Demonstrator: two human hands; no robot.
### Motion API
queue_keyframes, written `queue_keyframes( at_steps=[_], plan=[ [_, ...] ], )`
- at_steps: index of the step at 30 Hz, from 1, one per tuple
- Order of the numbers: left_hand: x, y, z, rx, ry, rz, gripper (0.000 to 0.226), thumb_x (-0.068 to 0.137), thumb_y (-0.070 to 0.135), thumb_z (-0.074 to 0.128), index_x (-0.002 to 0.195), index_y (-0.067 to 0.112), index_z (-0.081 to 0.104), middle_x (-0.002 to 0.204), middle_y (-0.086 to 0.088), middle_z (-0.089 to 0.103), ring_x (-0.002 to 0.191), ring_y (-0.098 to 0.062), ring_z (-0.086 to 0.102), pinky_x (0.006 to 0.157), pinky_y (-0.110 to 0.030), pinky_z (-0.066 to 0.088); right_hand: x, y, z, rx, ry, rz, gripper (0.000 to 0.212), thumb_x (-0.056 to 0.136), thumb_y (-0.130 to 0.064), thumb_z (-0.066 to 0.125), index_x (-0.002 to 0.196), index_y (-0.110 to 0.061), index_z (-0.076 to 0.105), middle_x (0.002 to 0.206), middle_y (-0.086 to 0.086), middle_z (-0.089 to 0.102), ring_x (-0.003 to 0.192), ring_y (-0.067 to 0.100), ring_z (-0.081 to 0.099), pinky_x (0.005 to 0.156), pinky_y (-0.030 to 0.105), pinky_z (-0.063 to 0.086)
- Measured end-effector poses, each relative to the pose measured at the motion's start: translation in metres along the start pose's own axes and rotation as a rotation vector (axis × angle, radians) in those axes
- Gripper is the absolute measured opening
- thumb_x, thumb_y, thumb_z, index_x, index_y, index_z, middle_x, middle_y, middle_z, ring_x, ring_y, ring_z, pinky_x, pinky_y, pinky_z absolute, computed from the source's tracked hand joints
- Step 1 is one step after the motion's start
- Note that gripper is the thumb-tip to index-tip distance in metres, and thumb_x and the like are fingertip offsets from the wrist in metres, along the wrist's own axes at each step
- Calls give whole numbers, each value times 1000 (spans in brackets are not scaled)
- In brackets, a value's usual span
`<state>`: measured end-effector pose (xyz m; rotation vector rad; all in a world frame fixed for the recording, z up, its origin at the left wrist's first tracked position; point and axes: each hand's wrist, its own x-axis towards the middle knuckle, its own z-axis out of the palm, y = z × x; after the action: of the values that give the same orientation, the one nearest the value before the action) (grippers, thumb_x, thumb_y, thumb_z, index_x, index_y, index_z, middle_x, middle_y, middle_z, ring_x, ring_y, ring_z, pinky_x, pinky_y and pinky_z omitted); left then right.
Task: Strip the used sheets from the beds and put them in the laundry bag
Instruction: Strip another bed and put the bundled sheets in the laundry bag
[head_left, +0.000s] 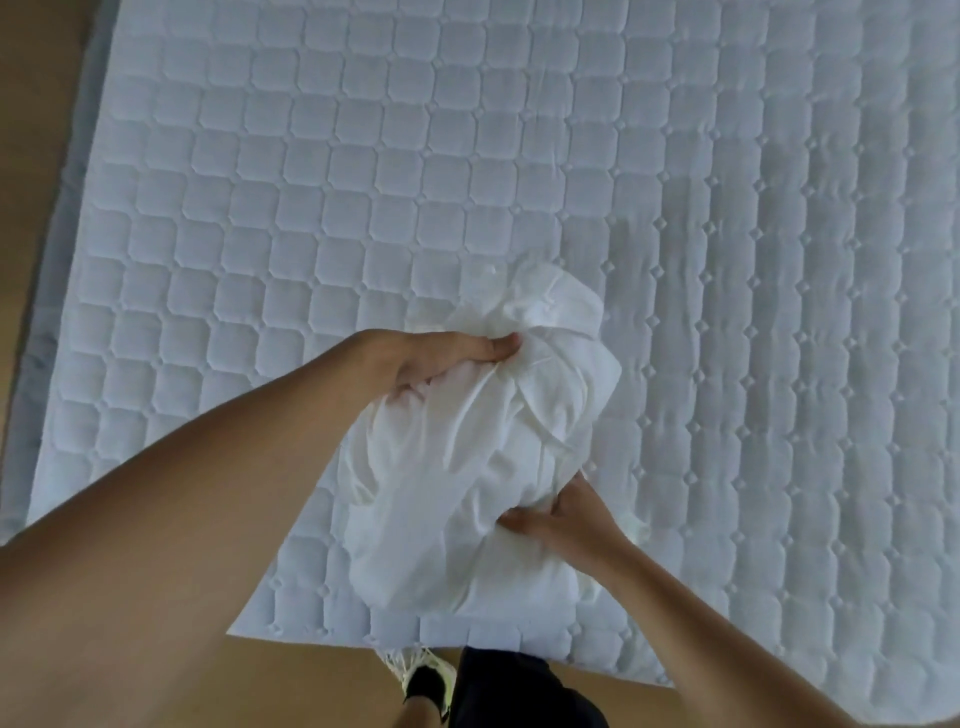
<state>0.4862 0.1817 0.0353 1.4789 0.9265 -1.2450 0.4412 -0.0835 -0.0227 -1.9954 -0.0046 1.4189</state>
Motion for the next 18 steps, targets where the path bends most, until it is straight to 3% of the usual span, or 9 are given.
queue_keyframes(
  at_steps=[4, 8, 11, 15, 18],
  plan=[
    [-5, -9, 16, 88, -3, -46, 127, 45, 102, 61, 148, 27, 48, 135, -9, 63, 120, -29, 63, 112, -51, 43, -7, 7, 16, -234, 52, -81, 110, 47, -84, 71, 144, -39, 48, 138, -13, 52, 131, 17, 50, 108, 46, 46],
    [-11, -27, 23, 99, -27, -105, 123, 43, 101, 60, 140, 25, 54, 125, -11, 69, 114, -29, 67, 109, -51, 47, -14, 9, 24, -375, 10, -133, 121, 47, -90, 55, 153, -34, 39, 147, -9, 43, 142, 21, 38, 119, 45, 31],
    [-16, -47, 21, 94, -27, -107, 127, 41, 103, 62, 143, 27, 55, 123, -8, 72, 111, -27, 70, 108, -51, 48, -11, 13, 34, -442, 16, -166, 129, 48, -93, 54, 159, -31, 28, 154, -8, 37, 146, 21, 32, 123, 46, 25],
    [-20, -67, 15, 25, 2, -93, 99, 61, 93, 59, 133, 24, 64, 112, -6, 78, 105, -26, 74, 103, -47, 52, -19, 6, 44, -541, 137, -123, 136, 58, -90, 65, 163, -23, 12, 169, 4, 13, 157, 27, 7, 128, 52, 3],
    [-20, -73, 14, -36, 40, -34, 64, 84, 81, 50, 115, 28, 69, 91, 1, 81, 89, -19, 77, 81, -36, 57, -48, 10, 66, -448, 500, -63, 131, 61, -91, 62, 163, -35, 2, 171, 10, -7, 158, 31, -5, 126, 53, -2]
  ],
)
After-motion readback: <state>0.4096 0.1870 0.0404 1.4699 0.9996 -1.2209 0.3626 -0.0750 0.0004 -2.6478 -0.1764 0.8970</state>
